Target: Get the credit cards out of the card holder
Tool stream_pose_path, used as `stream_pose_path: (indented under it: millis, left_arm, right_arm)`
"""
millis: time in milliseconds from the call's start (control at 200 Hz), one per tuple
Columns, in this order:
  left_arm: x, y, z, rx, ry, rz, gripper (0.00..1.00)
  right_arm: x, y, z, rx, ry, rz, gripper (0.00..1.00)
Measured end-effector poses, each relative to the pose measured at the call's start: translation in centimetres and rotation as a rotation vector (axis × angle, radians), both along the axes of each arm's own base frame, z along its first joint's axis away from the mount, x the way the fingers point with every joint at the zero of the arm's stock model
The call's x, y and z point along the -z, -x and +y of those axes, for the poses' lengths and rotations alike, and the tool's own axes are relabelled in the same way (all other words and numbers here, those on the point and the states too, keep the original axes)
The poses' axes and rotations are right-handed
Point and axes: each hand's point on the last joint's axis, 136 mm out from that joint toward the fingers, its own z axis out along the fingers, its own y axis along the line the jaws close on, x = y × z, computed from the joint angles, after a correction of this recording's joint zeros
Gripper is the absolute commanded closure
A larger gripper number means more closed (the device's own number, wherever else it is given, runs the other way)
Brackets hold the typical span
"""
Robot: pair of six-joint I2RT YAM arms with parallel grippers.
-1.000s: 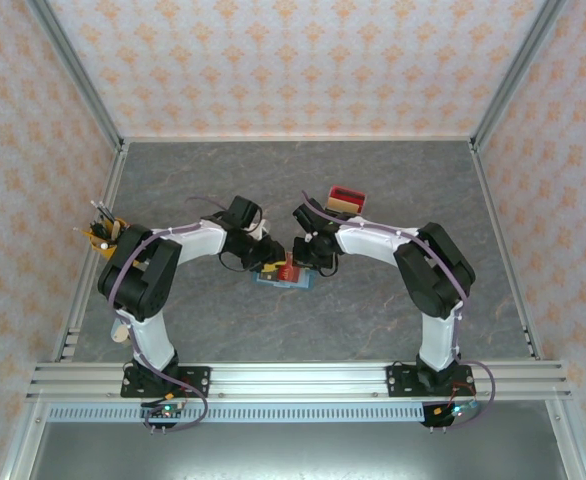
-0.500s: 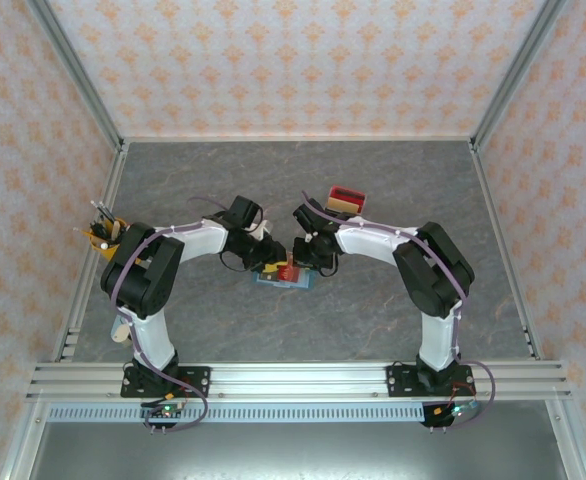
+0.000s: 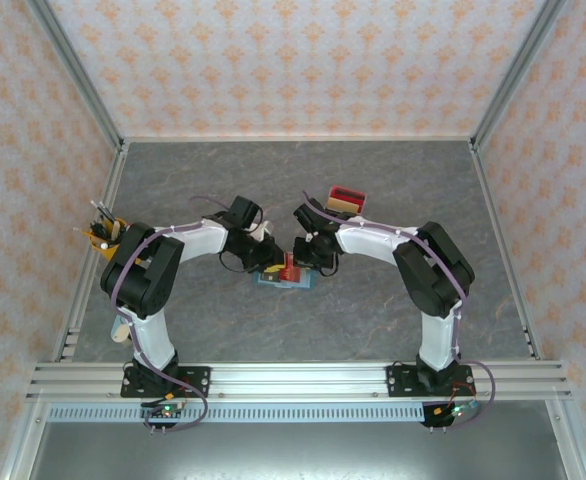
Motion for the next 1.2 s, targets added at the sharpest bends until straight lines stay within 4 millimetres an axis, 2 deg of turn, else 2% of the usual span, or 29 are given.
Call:
stream_pose_path:
  millis: [180,375,525,641,766,916,996,1081,1201]
  left_arm:
    - [-0.4,-0.2,0.3,0.006,-0.003,-0.010,1.00]
    - [-1.7,-0.4,1.7,-0.006,-0.028,-0.041,1.00]
    - [-3.9,-0.6,3.5,-0.031,-0.071,-0.103,1.00]
    - [-6.2,-0.7,4.4,-0.056,-0.088,-0.167,1.00]
    - [-8.9,-0.8,4.7,-0.088,-0.073,-0.234,1.00]
    - [-12.4,-1.0,4.6,-0.150,-0.013,-0.302,1.00]
    - [-14.4,-1.3,4.3,-0.188,0.038,-0.343,1.00]
    - [-16.2,-1.6,4.0,-0.226,0.101,-0.373,1.00]
    - [-17.8,-1.9,3.5,-0.279,0.187,-0.385,1.00]
  right_arm:
    - [0.0,-0.1,-0.1,0.003,0.000,0.000,0.82]
    - [0.1,-0.3,-0.2,0.009,-0.003,-0.003,0.82]
    - [-0.1,-0.5,-0.4,0.014,-0.024,-0.005,0.81]
    - [-0.9,-0.6,-0.4,0.020,-0.065,-0.016,0.74]
    - [-4.1,-1.5,0.1,0.025,-0.176,-0.081,0.62]
    - [-10.9,-2.6,0.5,0.048,-0.409,-0.197,0.42]
    - [-13.8,-3.1,0.2,0.051,-0.520,-0.244,0.35]
    - [-15.7,-3.5,0.2,0.051,-0.614,-0.253,0.32]
    - [-17.4,-3.4,0.8,0.029,-0.714,-0.236,0.31]
